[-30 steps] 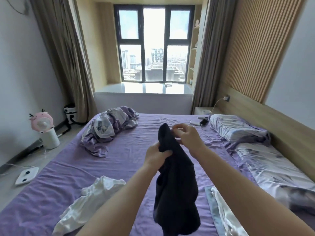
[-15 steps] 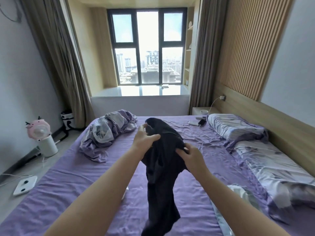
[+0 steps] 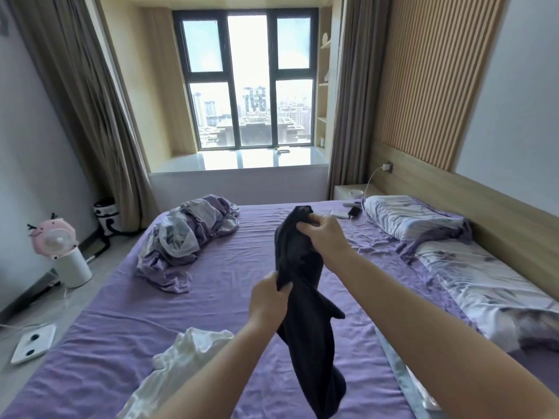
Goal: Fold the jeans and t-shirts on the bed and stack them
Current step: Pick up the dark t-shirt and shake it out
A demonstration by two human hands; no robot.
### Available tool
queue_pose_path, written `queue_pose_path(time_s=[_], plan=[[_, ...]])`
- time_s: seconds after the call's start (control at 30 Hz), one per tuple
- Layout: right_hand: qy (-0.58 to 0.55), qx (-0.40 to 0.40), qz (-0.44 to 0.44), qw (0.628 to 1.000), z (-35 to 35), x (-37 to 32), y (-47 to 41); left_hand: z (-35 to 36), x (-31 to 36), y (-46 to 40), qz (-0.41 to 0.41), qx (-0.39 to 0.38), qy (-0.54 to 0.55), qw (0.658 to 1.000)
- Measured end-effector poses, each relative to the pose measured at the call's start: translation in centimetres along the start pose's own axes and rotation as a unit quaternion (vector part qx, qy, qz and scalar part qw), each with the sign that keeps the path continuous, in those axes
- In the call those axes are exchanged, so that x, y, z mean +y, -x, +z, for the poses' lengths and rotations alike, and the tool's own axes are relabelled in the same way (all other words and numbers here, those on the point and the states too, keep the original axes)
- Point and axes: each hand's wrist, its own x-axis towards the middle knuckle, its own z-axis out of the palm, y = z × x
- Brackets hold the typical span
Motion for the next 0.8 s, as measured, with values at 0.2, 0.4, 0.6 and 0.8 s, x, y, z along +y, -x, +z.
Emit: queue_pose_path(time_s=[0.2,0.4,0.6,0.8], plan=[[0.062,-0.083,0.051,0.993,-2.8,6.3,3.1,-1.2,2.1,-4.6,-0.023,0.019,0.06,0.998],[0.116,-0.226,0.103,0.962,-3.3,13.4,8.3,-1.2,4.1,-7.5,-0.081,-0.006,0.134,0.988],[0.129,-0.048,0.075,0.988,-1.5,13.0,6.6,-1.7,4.7,-8.2,-0.143,-0.015,0.195,0.97],[0.226,-0.093,0.092,0.965,-1.4,11.4,4.6,-4.3,4.9,-8.4,-0.115,-0.027,0.229,0.966]])
